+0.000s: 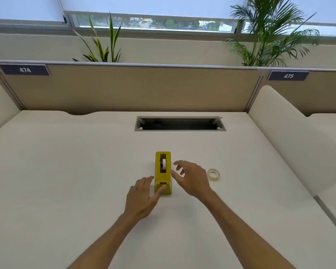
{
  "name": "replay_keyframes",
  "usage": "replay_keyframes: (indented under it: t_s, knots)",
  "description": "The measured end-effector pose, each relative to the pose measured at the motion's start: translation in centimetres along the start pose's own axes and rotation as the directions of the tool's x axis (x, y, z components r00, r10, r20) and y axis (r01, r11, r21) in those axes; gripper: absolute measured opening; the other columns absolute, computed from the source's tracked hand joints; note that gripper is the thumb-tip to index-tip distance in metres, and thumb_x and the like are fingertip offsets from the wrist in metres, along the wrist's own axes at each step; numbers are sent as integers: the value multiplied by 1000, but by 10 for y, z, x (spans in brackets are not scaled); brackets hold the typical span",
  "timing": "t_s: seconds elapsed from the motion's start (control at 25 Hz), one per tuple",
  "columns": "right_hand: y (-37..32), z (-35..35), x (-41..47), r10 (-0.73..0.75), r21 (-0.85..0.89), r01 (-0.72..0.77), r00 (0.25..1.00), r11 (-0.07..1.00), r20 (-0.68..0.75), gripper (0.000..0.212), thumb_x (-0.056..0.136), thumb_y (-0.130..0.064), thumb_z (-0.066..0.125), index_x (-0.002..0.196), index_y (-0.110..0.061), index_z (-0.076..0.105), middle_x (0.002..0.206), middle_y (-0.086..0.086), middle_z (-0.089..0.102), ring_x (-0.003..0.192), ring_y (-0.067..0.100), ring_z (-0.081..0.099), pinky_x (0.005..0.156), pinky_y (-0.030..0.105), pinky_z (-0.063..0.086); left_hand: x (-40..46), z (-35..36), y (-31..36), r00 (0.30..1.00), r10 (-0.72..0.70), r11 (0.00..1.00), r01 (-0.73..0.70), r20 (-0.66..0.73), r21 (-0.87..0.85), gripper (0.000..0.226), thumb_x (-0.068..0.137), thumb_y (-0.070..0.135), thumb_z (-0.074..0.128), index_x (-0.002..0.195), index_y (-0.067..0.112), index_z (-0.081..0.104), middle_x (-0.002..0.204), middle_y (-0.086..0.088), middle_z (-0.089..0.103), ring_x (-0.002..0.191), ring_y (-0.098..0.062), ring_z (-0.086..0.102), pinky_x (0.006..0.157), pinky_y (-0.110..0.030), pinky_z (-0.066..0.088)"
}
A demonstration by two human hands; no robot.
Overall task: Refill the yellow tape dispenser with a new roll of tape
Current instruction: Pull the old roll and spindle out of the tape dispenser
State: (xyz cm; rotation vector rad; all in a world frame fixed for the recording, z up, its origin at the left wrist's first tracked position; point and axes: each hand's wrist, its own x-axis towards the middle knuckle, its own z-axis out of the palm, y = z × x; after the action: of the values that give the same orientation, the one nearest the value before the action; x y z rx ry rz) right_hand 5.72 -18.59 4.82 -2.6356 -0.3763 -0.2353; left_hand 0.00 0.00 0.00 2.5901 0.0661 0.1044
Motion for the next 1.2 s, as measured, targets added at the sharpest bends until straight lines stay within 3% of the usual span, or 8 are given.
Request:
replay_keyframes:
  t_s: [0.24, 0.4, 0.76, 1.2]
  knots:
    - [-4, 11, 3, -15, 37, 12, 997, 999, 76, 46, 90, -49, 58, 131, -28, 56, 114, -14, 67, 93, 8, 66, 76, 30, 52, -5, 26, 1, 999, 13, 999, -14, -51, -28, 75, 77, 77, 47, 132, 26, 49, 131, 6, 57, 122, -13, 49, 100, -33, 39]
    - [-7, 18, 12, -31, -8, 33, 993, 999, 115, 51, 90, -47, 58, 135, -24, 53, 125, -8, 62, 103, 15, 64, 79, 33, 51, -4, 39, 2, 998, -33, 998, 37, -55, 60, 89, 76, 80, 47, 140, 18, 42, 143, 2, 48, 134, -17, 41, 109, -38, 33]
    - [-11, 28, 29, -43, -38, 47, 992, 998, 118, 51, 92, -45, 58, 137, -22, 51, 126, -4, 61, 104, 20, 65, 79, 35, 53, 4, 53, 8, 985, -105, 986, 121, -138, 112, 89, 76, 77, 51, 135, 11, 49, 141, -7, 51, 131, -24, 45, 104, -43, 33]
    - [-13, 32, 43, -76, -65, 86, 987, 994, 145, 51, 89, -42, 65, 134, -19, 56, 125, 0, 59, 99, 23, 65, 76, 33, 52, 5, 59, 4, 980, -84, 986, 108, -182, 130, 83, 78, 76, 50, 129, 10, 55, 138, -7, 55, 128, -25, 48, 101, -43, 38]
